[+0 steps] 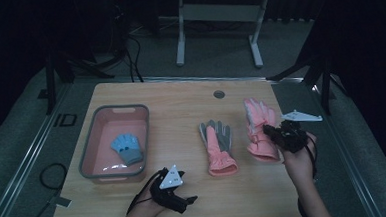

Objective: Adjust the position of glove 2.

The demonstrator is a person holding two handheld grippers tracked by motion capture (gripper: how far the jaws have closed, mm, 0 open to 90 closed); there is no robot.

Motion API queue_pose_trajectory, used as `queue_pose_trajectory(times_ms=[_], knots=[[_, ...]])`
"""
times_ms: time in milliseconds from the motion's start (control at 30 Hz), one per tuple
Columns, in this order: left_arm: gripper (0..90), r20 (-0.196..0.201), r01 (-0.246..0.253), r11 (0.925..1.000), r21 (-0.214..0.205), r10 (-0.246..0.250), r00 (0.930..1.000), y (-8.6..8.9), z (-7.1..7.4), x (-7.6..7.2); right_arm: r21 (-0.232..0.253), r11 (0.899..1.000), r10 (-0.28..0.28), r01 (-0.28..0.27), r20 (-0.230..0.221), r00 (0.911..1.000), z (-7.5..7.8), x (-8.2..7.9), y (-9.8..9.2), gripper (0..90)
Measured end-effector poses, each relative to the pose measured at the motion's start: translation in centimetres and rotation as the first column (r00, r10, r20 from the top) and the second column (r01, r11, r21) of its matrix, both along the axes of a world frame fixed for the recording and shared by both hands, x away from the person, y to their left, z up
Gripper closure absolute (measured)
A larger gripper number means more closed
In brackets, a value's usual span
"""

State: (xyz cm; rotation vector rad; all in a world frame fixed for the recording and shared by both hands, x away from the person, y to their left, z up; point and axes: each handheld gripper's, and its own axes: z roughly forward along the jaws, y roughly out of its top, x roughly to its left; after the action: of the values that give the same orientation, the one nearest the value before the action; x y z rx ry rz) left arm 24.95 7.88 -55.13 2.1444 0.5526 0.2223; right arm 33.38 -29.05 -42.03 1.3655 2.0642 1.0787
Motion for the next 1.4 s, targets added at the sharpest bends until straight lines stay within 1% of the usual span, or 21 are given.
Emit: queue_pose_trajectory(times_ms=[100, 167, 200, 233, 267, 300, 333, 367, 400, 433, 467, 533, 567, 700, 767, 800, 833, 1033, 1200, 1267, 1400], knots=[[8.9, 0.003, 0.0, 1.0, -0.001, 0.0, 1.0, 0.0, 0.0, 0.0, 0.013, 1.0, 0.02, -0.02, 0.009, 0.9998, 1.0, -0.3, 1.5, 89.4], [8.9, 0.003, 0.001, 1.0, -0.003, -0.001, 1.0, 0.1, 0.1, 0.0, 0.026, 0.999, 0.031, -0.031, 0.014, 0.9994, 1.4, -0.3, 2.5, 89.4], [8.9, 0.003, 0.001, 1.0, -0.003, -0.001, 1.0, 0.1, 0.1, 0.0, 0.026, 0.999, 0.031, -0.031, 0.014, 0.9994, 1.4, -0.3, 2.5, 89.4], [8.9, 0.003, -0.001, 1.0, -0.005, 0.001, 1.0, 0.1, 0.1, 0.0, 0.033, 0.998, 0.048, -0.048, 0.017, 0.9987, 1.5, -0.4, 3.5, 89.4], [8.9, 0.003, -0.001, 1.0, -0.005, 0.001, 1.0, 0.1, 0.1, 0.0, 0.033, 0.998, 0.048, -0.048, 0.017, 0.9987, 1.5, -0.4, 3.5, 89.4], [8.9, 0.003, -0.002, 1.0, -0.007, 0.002, 1.0, 0.2, 0.1, 0.0, 0.04, 0.997, 0.06, -0.06, 0.016, 0.9981, 1.5, -0.5, 4.6, 89.4], [8.9, 0.003, -0.002, 1.0, -0.005, 0.002, 1.0, 0.2, 0.1, 0.0, 0.032, 0.997, 0.064, -0.064, 0.013, 0.9979, 1.4, -0.5, 5.2, 89.4], [8.9, 0.004, -0.002, 1.0, -0.005, 0.002, 1.0, 0.2, 0.1, 0.0, 0.037, 0.997, 0.067, -0.067, 0.011, 0.9977, 1.3, -0.5, 5.8, 89.4], [8.9, 0.004, -0.002, 1.0, -0.005, 0.002, 1.0, 0.2, 0.1, 0.0, 0.037, 0.997, 0.067, -0.067, 0.011, 0.9977, 1.3, -0.5, 5.8, 89.4], [8.9, 0.005, -0.002, 1.0, -0.006, 0.002, 1.0, 0.2, 0.2, 0.0, 0.037, 0.996, 0.078, -0.078, 0.003, 0.9969, 1.0, -0.6, 6.9, 89.4], [8.9, 0.005, -0.002, 1.0, -0.006, 0.002, 1.0, 0.2, 0.2, 0.0, 0.036, 0.996, 0.08, -0.08, 0.002, 0.9968, 0.8, -0.7, 7.4, 89.4], [8.9, 0.006, -0.003, 1.0, -0.006, 0.003, 1.0, 0.2, 0.2, 0.0, 0.041, 0.995, 0.095, -0.095, -0.01, 0.9954, 0.4, -0.7, 8.3, 89.4], [8.9, 0.006, -0.002, 1.0, -0.006, 0.002, 1.0, 0.2, 0.2, 0.0, 0.041, 0.995, 0.095, -0.095, -0.01, 0.9954, 0.4, -0.7, 8.3, 89.4], [8.9, 0.011, 0.002, 1.0, -0.003, -0.002, 0.9999, 0.1, 0.2, -0.1, 0.017, 0.994, 0.107, -0.107, -0.038, 0.9935, -0.9, -0.3, 9.9, 89.3], [8.9, 0.01, 0.001, 1.0, -0.001, -0.001, 0.9999, 0.1, 0.2, -0.1, 0.016, 0.995, 0.102, -0.101, -0.046, 0.9937, -1.2, -0.3, 10.0, 89.3], [8.9, 0.012, 0.0, 1.0, 0.006, 0.0, 0.9999, 0.1, 0.2, -0.1, 0.018, 0.995, 0.1, -0.099, -0.06, 0.9932, -1.8, -0.1, 10.2, 89.3], [8.9, 0.015, -0.001, 0.9999, 0.01, 0.001, 0.9999, 0.1, 0.2, -0.1, 0.004, 0.996, 0.091, -0.091, -0.065, 0.9937, -2.2, 0.0, 10.3, 89.3], [8.9, 0.011, -0.001, 0.9999, 0.013, 0.001, 0.9999, 0.1, 0.2, -0.1, -0.006, 0.998, 0.067, -0.068, -0.107, 0.992, -4.2, 0.7, 10.3, 89.1], [8.9, 0.008, -0.003, 0.9999, 0.016, 0.003, 1.0, 0.0, 0.1, -0.1, -0.013, 0.997, 0.067, -0.07, -0.127, 0.9896, -5.6, 1.3, 10.8, 88.6], [8.9, 0.004, -0.006, 0.9998, 0.018, 0.006, 1.0, -0.1, 0.1, -0.1, -0.024, 0.997, 0.067, -0.071, -0.139, 0.988, -6.4, 1.5, 11.1, 88.1], [8.9, 0.002, -0.014, 0.9998, 0.016, 0.014, 0.9999, -0.1, 0.1, -0.1, -0.017, 0.997, 0.065, -0.069, -0.144, 0.9874, -7.5, 1.6, 11.3, 86.7]])
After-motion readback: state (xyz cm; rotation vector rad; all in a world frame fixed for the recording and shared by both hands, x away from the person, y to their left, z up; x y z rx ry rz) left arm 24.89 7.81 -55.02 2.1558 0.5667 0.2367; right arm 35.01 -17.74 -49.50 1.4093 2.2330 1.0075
